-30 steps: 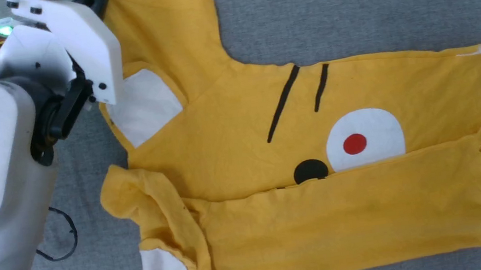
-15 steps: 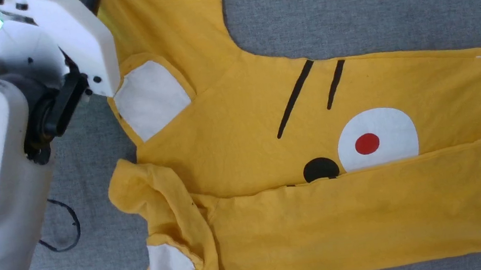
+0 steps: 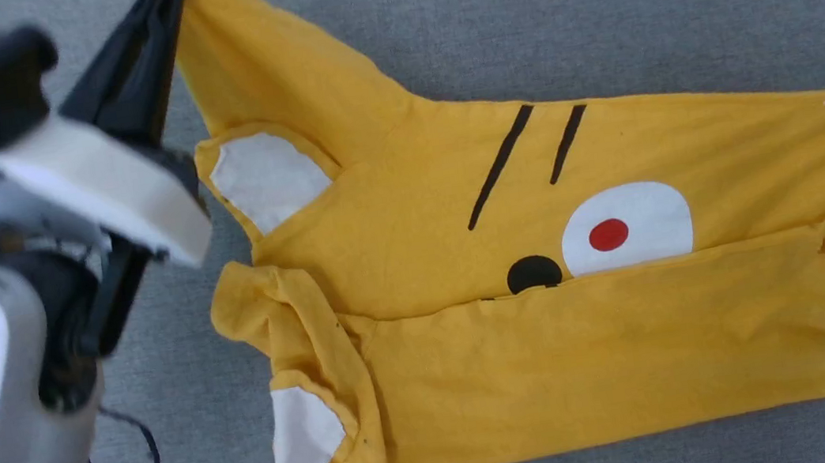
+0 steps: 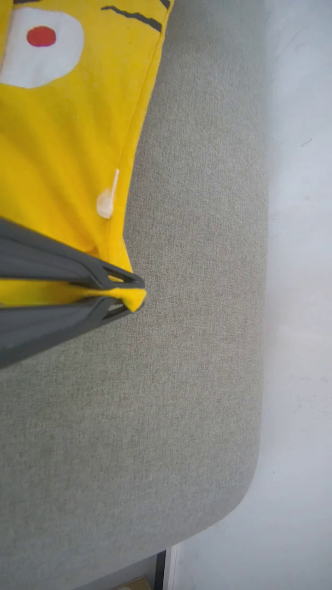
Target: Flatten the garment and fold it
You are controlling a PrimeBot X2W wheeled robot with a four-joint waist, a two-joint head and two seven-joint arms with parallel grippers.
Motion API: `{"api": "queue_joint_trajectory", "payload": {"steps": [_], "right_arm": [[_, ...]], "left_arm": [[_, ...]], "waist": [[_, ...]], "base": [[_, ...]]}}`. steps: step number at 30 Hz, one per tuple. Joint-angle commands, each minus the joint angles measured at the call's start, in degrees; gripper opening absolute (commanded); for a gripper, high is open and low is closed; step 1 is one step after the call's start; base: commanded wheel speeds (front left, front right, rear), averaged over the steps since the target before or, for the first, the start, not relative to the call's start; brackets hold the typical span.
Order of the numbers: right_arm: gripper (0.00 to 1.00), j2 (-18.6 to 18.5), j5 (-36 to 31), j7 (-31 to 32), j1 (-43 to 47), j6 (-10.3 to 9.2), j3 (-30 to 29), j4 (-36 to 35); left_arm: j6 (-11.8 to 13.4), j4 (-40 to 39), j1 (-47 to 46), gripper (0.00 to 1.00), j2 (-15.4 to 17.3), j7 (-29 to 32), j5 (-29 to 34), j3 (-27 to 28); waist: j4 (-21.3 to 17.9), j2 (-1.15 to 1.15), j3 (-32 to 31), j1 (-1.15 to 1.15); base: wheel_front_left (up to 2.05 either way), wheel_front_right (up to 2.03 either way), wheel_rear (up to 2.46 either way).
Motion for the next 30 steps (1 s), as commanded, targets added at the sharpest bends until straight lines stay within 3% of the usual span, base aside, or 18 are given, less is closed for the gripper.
{"api": "queue_joint_trajectory", "payload": {"steps": [1, 7, 12, 17, 30], "right_arm": [[0.00, 0.4, 0.4, -0.5, 0.8, -0.05, -0.4, -0.3], [0.00, 3.9, 1.7, -3.4, 8.2, -0.05, -2.3, -1.9], [0.00, 6.2, 2.9, -5.1, 13.4, -0.05, -3.0, -1.6], [0.00, 7.9, 3.9, -6.1, 17.2, -0.05, -3.1, -0.5], [0.00, 7.7, 1.4, -7.2, 18.9, -0.05, -0.5, 4.9]], "left_arm": [[0.5, -0.7, 1.4, 0.00, 0.3, -0.6, -0.4, 0.4], [3.3, -10.1, 16.5, 0.00, 0.9, -6.2, -2.2, 3.2], [6.0, -13.6, 28.9, 0.00, 0.3, -10.9, -3.5, 5.6], [6.4, -14.1, 39.2, 0.00, -2.1, -15.0, -7.3, 6.5], [4.8, -5.4, 43.0, 0.00, -3.4, -13.5, -9.2, 2.1]], "waist": [[0.3, -0.01, -2.4, 0.00], [1.1, -0.01, -5.4, 0.00], [1.8, -0.01, -6.9, 0.00], [2.4, -0.01, -7.4, 0.00], [2.7, -0.01, -8.0, 0.00]], "base": [[0.00, 0.00, 0.00], [0.00, 0.00, 0.00], [0.00, 0.00, 0.00], [0.00, 0.00, 0.00], [0.00, 0.00, 0.00]]}}
